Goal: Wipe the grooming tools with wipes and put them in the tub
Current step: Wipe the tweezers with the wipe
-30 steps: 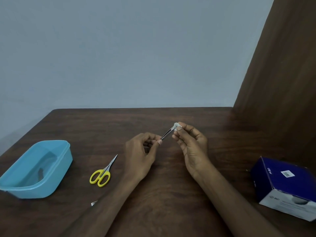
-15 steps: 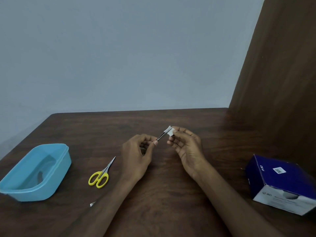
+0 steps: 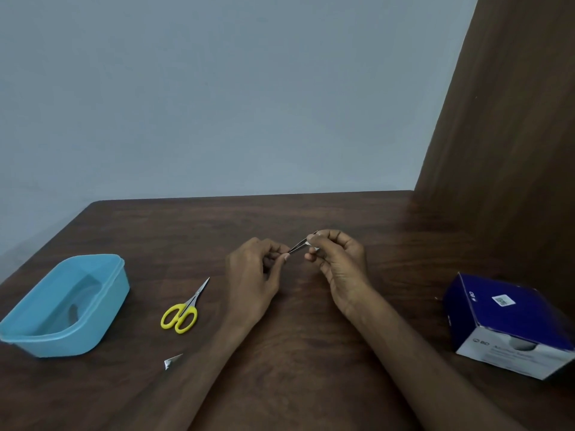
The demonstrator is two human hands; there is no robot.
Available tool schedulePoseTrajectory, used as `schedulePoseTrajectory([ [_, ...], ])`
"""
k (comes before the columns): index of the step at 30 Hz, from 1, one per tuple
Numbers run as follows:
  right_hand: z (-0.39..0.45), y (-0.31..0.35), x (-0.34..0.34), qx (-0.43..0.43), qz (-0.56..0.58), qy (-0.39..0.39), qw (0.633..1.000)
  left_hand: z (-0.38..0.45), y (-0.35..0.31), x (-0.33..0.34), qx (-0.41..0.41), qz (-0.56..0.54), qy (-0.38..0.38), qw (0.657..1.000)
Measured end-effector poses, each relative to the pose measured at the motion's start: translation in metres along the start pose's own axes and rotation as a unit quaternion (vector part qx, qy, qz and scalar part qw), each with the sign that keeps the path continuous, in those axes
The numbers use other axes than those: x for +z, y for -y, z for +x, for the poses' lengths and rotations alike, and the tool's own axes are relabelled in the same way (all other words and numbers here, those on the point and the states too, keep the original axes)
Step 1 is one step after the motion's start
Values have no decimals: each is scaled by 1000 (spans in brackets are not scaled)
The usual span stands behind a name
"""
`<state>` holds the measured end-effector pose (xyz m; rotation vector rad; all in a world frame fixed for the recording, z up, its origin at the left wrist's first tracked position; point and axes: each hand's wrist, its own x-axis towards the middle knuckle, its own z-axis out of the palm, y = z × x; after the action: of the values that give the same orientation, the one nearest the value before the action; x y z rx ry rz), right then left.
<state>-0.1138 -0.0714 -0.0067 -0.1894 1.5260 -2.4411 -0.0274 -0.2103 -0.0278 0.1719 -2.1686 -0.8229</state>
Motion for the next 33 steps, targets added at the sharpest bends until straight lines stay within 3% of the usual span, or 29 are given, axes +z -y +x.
schedulePoseTrajectory([
  [11,-3,-9,-8,-23,-96,-31,995,0,-7,-3,-30,-22,2,999],
  [15,1,-2,-12,-43,-51,-59,996,-1,-9,-5,-35,-48,23,998],
  [18,-1,-2,-9,-35,-59,-37,997,0,-9,-6,-64,-76,31,995],
  [23,-13,-10,-2,-64,-204,35,976,2,-4,-9,-98,-106,18,989],
  [29,-5,-6,-8,-78,-167,-19,983,1,-7,-7,-81,-90,41,992],
  [33,-10,-6,-6,-51,-176,22,983,1,-7,-8,-102,-83,26,991],
])
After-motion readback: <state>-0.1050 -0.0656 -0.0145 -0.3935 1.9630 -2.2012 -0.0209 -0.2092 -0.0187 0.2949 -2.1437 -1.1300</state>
